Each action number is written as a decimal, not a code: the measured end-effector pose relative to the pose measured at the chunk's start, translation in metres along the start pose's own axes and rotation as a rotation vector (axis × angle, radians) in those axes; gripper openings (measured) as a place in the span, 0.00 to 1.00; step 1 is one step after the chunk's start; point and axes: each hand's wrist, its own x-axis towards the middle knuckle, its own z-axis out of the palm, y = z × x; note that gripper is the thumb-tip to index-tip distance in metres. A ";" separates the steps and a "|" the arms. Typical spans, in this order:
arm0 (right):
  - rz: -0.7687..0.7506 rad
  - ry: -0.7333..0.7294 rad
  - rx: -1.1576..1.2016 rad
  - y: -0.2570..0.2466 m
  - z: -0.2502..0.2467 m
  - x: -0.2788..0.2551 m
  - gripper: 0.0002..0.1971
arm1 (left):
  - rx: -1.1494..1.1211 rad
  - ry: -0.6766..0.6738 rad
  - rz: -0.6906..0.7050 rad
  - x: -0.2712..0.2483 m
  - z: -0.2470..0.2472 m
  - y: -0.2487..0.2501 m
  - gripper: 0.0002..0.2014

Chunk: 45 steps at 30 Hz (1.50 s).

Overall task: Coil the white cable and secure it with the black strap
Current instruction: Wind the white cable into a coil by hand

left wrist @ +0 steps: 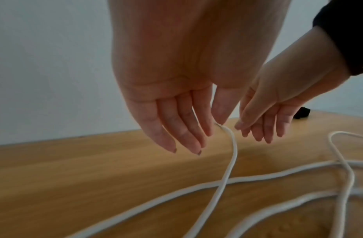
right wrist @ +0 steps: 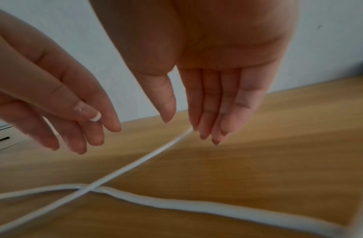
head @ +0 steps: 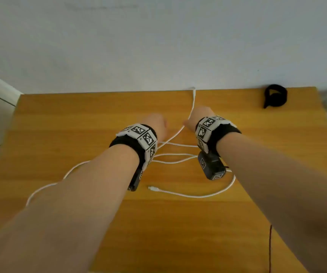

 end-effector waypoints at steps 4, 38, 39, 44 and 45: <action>0.029 -0.010 -0.005 -0.005 0.008 0.005 0.17 | 0.004 -0.035 -0.048 0.000 0.003 -0.008 0.17; -0.165 0.200 0.454 -0.071 -0.049 -0.125 0.07 | -0.380 0.168 0.357 -0.053 -0.063 -0.074 0.15; -0.140 0.164 0.458 -0.070 -0.046 -0.127 0.07 | -0.507 0.174 0.351 -0.055 -0.065 -0.073 0.15; -0.017 -0.191 0.699 -0.061 -0.008 -0.137 0.09 | -0.998 0.109 0.224 -0.068 -0.082 -0.068 0.16; -0.013 -0.237 0.768 -0.060 -0.003 -0.139 0.10 | -1.031 0.102 0.210 -0.071 -0.085 -0.067 0.16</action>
